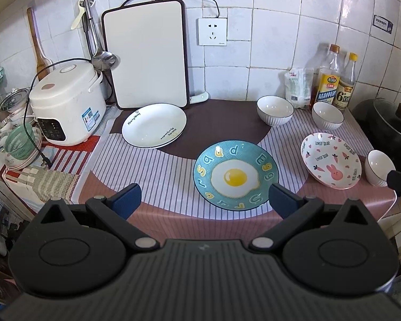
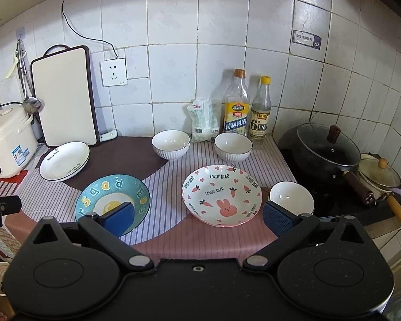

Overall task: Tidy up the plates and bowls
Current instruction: 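Move the left tool toward the blue egg-print plate, then grasp the blue egg-print plate rim with the left tool and lift it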

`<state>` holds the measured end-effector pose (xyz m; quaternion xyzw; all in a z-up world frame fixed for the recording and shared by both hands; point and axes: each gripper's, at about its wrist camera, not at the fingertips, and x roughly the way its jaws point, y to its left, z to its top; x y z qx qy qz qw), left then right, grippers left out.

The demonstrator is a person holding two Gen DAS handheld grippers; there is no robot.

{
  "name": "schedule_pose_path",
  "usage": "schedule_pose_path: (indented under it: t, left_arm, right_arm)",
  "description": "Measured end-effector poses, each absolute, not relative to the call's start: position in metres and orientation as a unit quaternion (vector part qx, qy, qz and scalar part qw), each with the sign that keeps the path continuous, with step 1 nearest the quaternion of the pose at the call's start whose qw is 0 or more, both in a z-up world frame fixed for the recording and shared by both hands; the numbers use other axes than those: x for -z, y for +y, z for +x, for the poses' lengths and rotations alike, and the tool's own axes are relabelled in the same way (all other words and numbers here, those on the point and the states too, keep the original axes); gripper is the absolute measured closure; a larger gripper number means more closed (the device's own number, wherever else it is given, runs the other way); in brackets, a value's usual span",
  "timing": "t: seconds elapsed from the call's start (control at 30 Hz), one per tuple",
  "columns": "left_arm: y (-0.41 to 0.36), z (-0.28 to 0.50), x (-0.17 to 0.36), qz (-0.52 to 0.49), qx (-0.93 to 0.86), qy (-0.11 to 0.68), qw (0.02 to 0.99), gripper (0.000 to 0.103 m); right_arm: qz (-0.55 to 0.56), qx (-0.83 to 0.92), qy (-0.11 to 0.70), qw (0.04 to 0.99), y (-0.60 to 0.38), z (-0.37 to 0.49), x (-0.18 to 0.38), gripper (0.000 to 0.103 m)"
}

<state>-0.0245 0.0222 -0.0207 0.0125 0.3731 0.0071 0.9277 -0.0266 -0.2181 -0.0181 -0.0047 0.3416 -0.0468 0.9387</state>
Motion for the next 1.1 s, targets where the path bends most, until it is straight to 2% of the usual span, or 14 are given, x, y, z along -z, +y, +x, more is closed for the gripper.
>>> schedule_pose_path:
  t: [0.5, 0.77, 0.87, 1.0, 1.1]
  left_arm:
    - [0.014, -0.005, 0.031, 0.018, 0.002, 0.406, 0.914, 0.0]
    - [0.028, 0.039, 0.043, -0.026, 0.039, 0.417, 0.908, 0.0]
    - [0.036, 0.062, 0.056, -0.036, 0.042, 0.425, 0.904, 0.002]
    - [0.045, 0.097, 0.09, -0.036, 0.058, 0.423, 0.904, 0.003]
    - [0.054, 0.129, 0.131, -0.051, 0.074, 0.446, 0.891, 0.008]
  right_arm:
    - [0.017, 0.035, 0.357, 0.933, -0.227, -0.019, 0.031, 0.0]
    - [-0.002, -0.023, 0.312, 0.95, -0.221, 0.003, 0.042, 0.0]
    - [0.017, -0.056, 0.291, 0.955, -0.221, 0.02, 0.056, 0.0]
    - [0.028, -0.086, 0.312, 0.946, -0.213, 0.056, 0.088, 0.0]
    - [0.028, -0.105, 0.334, 0.936, -0.201, 0.08, 0.124, 0.007]
